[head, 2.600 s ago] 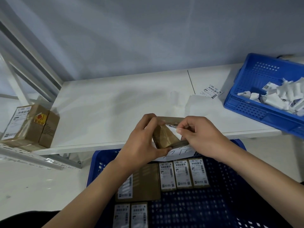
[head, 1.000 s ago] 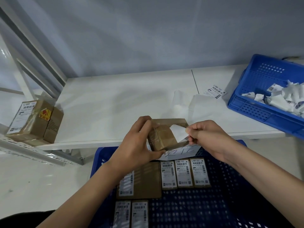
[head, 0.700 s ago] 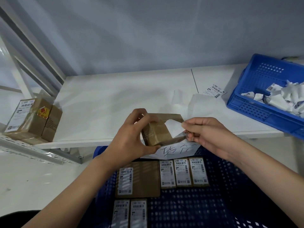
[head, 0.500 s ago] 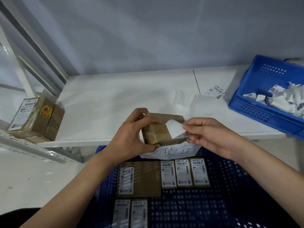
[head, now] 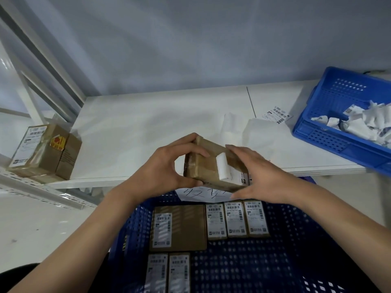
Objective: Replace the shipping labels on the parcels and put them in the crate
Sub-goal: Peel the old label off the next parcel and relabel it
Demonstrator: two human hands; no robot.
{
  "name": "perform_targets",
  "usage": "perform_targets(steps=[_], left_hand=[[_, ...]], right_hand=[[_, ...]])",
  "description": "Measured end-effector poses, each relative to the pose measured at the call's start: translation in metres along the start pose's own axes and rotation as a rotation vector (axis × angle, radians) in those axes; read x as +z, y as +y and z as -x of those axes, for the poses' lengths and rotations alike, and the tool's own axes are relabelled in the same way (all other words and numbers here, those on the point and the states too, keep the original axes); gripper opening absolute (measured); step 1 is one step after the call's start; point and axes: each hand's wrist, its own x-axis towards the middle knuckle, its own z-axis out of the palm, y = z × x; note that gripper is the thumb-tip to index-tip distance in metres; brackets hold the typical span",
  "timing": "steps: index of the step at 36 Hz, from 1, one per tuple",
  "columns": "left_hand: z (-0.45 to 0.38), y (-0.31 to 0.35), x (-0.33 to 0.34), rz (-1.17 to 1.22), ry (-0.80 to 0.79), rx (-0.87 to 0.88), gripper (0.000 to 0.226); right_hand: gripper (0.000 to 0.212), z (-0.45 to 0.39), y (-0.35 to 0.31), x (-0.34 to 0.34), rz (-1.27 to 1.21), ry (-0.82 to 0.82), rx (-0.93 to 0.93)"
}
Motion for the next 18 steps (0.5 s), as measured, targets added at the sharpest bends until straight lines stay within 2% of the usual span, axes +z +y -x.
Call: perform_targets(steps=[3, 5, 9, 11, 13, 18], left_hand=[[0.000, -0.003, 0.003, 0.014, -0.001, -0.077, 0.058], [-0.002, -0.007, 0.007, -0.006, 0.056, -0.128, 0.064], [-0.008, -0.002, 0.023, 0.173, 0.339, -0.261, 0.060], [-0.011, 0.004, 0.032, 0.300, 0.418, -0.372, 0.058], [-0.013, 0.007, 0.040, 0.443, 0.431, -0.465, 0.059], [-0.016, 0.009, 0.053, 0.587, 0.473, -0.547, 0.056]], right_hand=[[0.101, -0.001, 0.000, 0.003, -0.029, 0.068, 0.005], [0.096, -0.001, -0.002, 0.002, -0.020, 0.122, 0.026], [0.086, -0.004, -0.005, 0.003, -0.098, 0.258, 0.109], [0.084, -0.005, -0.004, 0.007, -0.127, 0.326, 0.142], [0.082, -0.007, -0.003, 0.011, -0.140, 0.369, 0.153], [0.089, -0.006, -0.008, 0.024, -0.116, 0.377, 0.158]])
